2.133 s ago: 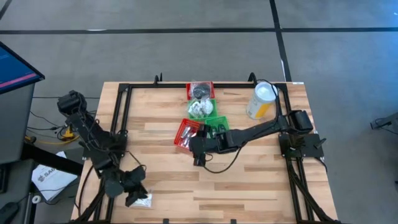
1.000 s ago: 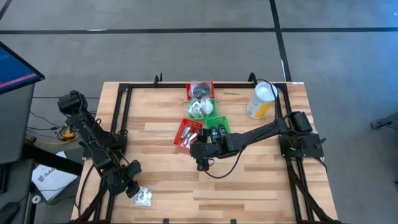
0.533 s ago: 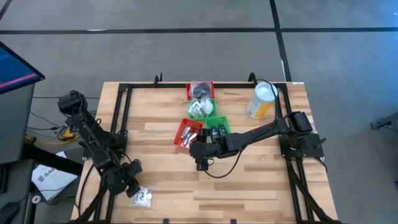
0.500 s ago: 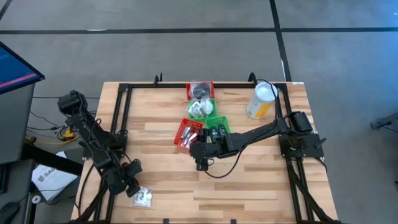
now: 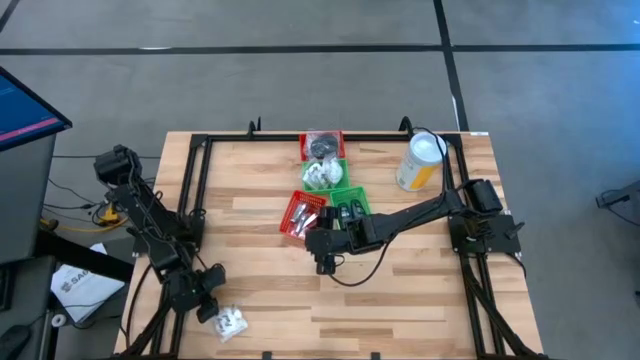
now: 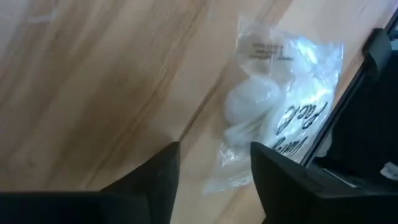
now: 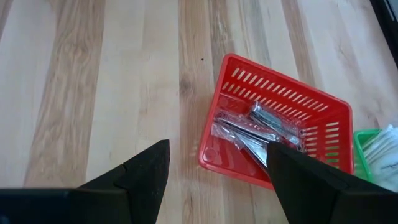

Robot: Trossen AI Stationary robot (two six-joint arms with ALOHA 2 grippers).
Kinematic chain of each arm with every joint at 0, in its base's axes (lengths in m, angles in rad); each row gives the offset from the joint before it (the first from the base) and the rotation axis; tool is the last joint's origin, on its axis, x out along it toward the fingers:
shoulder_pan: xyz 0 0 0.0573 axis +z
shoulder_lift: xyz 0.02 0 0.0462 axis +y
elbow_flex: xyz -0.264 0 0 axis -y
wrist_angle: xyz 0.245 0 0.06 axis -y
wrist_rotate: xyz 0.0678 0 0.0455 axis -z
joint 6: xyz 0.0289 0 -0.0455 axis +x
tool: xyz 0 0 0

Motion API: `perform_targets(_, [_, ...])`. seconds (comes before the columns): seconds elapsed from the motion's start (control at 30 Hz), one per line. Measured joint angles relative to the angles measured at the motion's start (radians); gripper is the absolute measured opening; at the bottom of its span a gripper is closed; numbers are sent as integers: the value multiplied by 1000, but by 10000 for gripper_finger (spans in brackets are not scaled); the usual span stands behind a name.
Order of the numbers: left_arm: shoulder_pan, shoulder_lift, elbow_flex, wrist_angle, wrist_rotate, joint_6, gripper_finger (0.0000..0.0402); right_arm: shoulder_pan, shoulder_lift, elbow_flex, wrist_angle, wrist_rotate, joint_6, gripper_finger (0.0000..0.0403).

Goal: Pick & Place Travel size toiletries
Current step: Put the white cotton pack into the top green bin

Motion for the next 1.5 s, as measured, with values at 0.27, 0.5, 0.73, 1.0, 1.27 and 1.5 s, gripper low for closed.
perform_targets(0.27, [-16,0,0,128,25,86,32,-1,0,0,-8,0,-1,255])
perform_targets(0.5, [-9,-1,1,98,-70,41,24,-7,0,0,-9,0,1,255])
perform_targets(0.73, [2,-1,0,135,-18,-90,86,-12,0,0,-12,0,2,255])
perform_targets(1.0, [11,-1,1,196,-35,-116,168,-11,0,0,-12,0,2,255])
perform_targets(1.27, [12,41,1,199,-23,-113,186,-11,0,0,-12,0,2,255])
perform_targets(1.5, [16,135,2,292,-28,-108,186,-11,0,0,-12,0,2,255])
